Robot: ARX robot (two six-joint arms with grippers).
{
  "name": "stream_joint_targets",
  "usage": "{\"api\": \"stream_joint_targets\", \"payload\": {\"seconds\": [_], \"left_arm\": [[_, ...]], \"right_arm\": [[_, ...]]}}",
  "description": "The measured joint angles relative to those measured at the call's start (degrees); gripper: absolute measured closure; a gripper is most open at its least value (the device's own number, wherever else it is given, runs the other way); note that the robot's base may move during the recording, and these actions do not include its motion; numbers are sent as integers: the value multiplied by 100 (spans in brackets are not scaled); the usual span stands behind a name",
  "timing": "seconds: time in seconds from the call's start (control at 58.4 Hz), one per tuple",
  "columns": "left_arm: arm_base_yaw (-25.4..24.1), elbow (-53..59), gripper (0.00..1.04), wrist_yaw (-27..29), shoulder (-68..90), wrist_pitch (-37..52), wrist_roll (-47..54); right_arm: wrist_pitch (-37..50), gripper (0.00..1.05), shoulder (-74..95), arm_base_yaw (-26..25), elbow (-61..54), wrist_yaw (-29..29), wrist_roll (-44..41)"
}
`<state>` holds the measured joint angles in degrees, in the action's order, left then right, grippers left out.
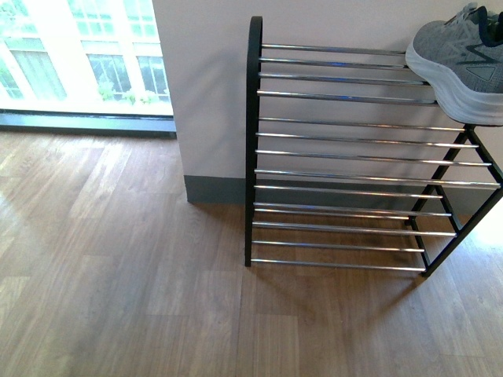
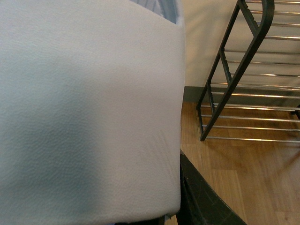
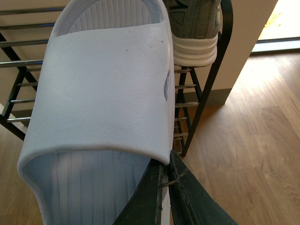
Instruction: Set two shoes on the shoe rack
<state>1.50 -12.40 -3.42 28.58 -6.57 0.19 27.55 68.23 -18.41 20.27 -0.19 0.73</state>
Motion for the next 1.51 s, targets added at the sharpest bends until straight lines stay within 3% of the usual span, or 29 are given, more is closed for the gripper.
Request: {"api": "stream_joint_targets", "payload": {"seconds": [0.086, 0.137, 0.377, 0.771, 1.079, 1.507], "left_arm": [[0, 0, 103, 2, 0, 2, 0], [0, 0, 103, -2, 0, 0, 0], [0, 0, 103, 0, 0, 2, 0], [0, 0, 103, 0, 0, 0, 0], [0, 0, 103, 0, 0, 0, 0], [0, 0, 103, 0, 0, 0, 0]], "right_arm": [[1279, 104, 177, 46, -225, -409, 109], [1504, 104, 153, 240, -149, -400, 136], [354, 104, 446, 1405, 1246, -118, 400], [-1268, 104, 2378, 2376, 4103, 125, 590], [-2251, 104, 4006, 2459, 5866, 553, 396], [-3294, 104, 5543, 2151, 7718, 1172, 144]]}}
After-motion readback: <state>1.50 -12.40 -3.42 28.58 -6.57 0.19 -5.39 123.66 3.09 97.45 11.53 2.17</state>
